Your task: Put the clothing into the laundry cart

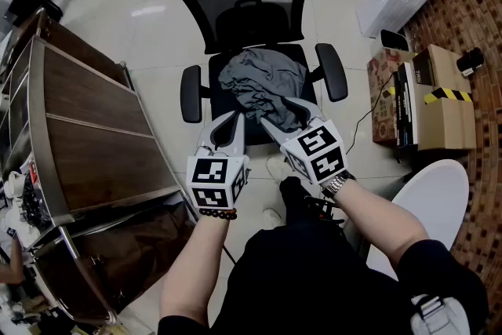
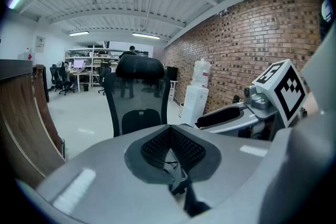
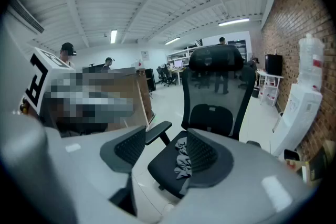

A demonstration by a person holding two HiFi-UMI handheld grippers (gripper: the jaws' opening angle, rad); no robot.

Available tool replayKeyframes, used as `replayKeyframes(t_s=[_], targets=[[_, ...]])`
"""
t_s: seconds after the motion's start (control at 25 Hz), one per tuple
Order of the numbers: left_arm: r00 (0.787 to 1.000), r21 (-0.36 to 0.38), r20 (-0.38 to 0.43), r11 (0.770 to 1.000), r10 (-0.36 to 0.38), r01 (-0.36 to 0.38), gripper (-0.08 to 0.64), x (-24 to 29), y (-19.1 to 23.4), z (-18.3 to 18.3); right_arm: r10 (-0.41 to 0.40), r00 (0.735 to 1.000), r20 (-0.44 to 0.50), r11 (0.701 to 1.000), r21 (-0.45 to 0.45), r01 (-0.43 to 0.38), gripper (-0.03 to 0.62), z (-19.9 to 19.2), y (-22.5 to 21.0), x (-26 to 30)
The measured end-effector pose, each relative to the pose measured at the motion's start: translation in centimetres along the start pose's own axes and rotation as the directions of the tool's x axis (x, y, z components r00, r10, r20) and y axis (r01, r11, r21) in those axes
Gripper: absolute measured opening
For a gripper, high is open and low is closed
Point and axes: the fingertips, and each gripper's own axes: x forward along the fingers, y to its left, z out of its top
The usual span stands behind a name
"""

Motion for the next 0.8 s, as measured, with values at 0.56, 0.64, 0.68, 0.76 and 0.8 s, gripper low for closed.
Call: replayKeyframes(t_s=[0.56, 0.64, 0.68, 0.76, 0.8], targets=[[0.992, -0.062, -0.122, 0.997, 0.032, -0.04, 0.003, 15.1, 6.6, -6.8, 0.071, 0.976, -0.205, 0.997, 0.014, -0.07, 0.377, -9.5, -12.1, 15.1], [0.989, -0.082, -0.144, 0.995, 0.04, -0.053, 0.003, 16.7, 7.7, -8.0, 0.076, 0.971, -0.229, 0.997, 0.008, -0.076, 0.385, -10.7, -13.3, 17.1], [0.987, -0.094, -0.157, 0.994, 0.044, -0.06, 0.003, 17.6, 8.5, -8.8, 0.079, 0.966, -0.245, 0.997, 0.007, -0.08, 0.393, -11.4, -13.9, 18.2], [0.981, -0.108, -0.187, 0.991, 0.052, -0.073, 0.003, 19.4, 10.1, -10.5, 0.091, 0.955, -0.282, 0.996, 0.01, -0.092, 0.402, -13.1, -14.9, 20.6], [0.978, -0.115, -0.202, 0.99, 0.055, -0.08, 0.003, 20.3, 10.9, -11.5, 0.098, 0.949, -0.3, 0.995, 0.011, -0.099, 0.408, -13.9, -15.3, 21.7]])
